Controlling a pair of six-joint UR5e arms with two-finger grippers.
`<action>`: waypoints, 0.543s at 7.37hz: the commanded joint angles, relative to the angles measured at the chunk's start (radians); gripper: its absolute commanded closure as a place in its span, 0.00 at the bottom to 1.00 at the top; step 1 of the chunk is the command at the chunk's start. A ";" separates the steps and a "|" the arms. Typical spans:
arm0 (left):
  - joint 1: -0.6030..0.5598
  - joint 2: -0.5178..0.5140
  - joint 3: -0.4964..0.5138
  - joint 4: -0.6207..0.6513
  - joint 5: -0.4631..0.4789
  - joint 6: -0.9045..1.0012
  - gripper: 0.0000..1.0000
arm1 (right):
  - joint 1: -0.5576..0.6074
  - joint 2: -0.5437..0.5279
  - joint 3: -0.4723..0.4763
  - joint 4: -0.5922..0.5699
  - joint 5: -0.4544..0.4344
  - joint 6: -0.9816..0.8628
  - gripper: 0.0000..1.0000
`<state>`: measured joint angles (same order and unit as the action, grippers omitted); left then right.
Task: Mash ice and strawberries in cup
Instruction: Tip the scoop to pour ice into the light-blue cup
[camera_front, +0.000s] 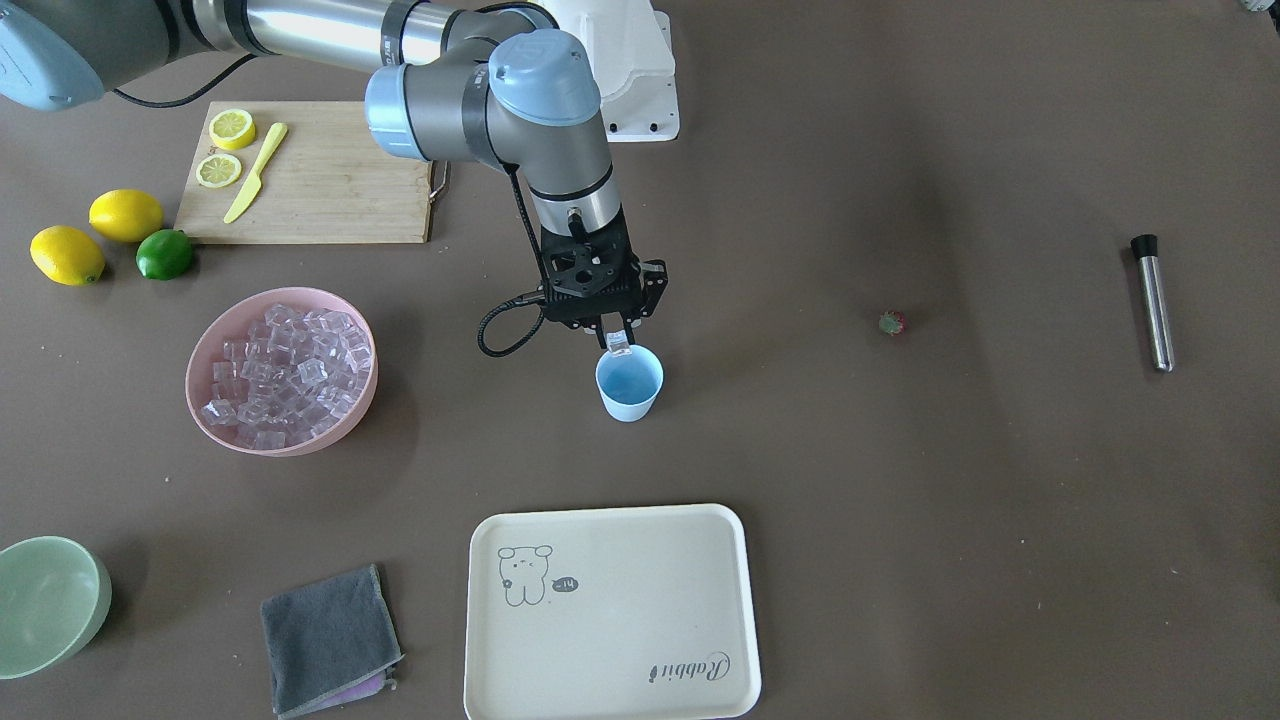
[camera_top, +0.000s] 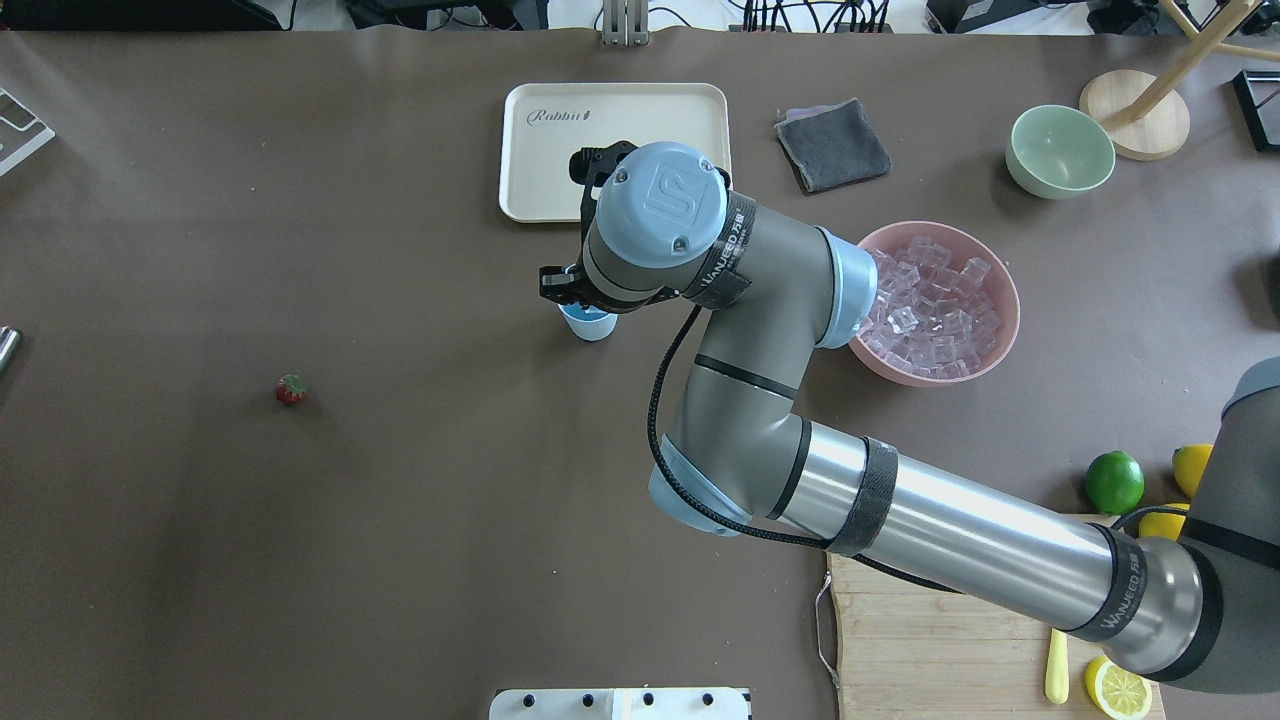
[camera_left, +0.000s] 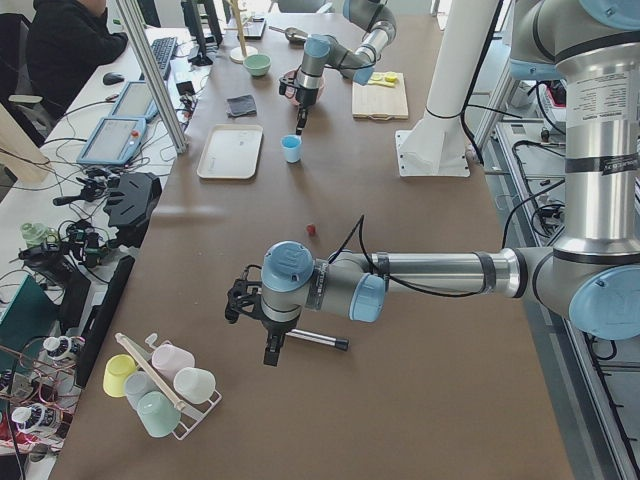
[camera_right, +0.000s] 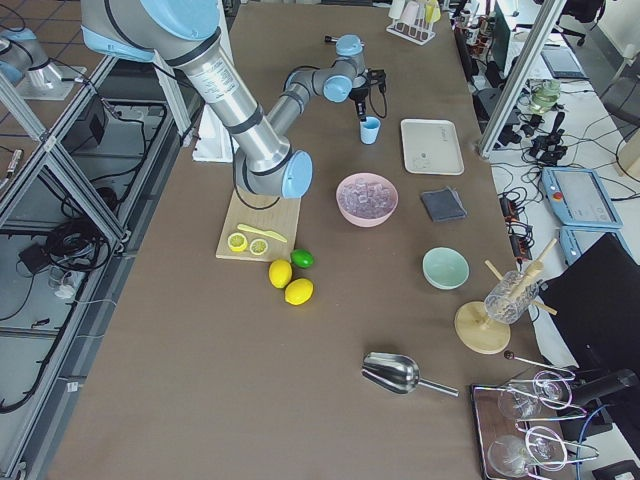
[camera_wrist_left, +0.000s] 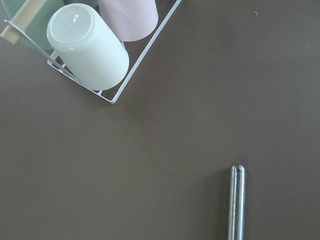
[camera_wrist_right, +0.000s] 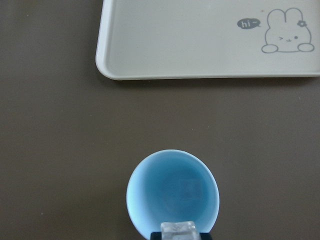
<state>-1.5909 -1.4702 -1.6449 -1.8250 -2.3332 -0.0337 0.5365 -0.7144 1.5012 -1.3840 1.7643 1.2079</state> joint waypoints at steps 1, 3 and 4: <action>-0.001 0.001 -0.001 0.000 0.000 0.000 0.01 | 0.000 0.000 0.001 0.002 -0.022 0.038 0.84; 0.000 -0.004 -0.006 0.000 0.000 0.000 0.01 | 0.002 0.001 0.004 0.005 -0.052 0.038 0.80; 0.000 -0.005 -0.006 0.000 0.000 -0.002 0.01 | 0.002 0.001 -0.002 0.029 -0.060 0.039 0.80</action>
<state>-1.5910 -1.4733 -1.6490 -1.8254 -2.3332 -0.0341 0.5380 -0.7140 1.5030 -1.3736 1.7181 1.2449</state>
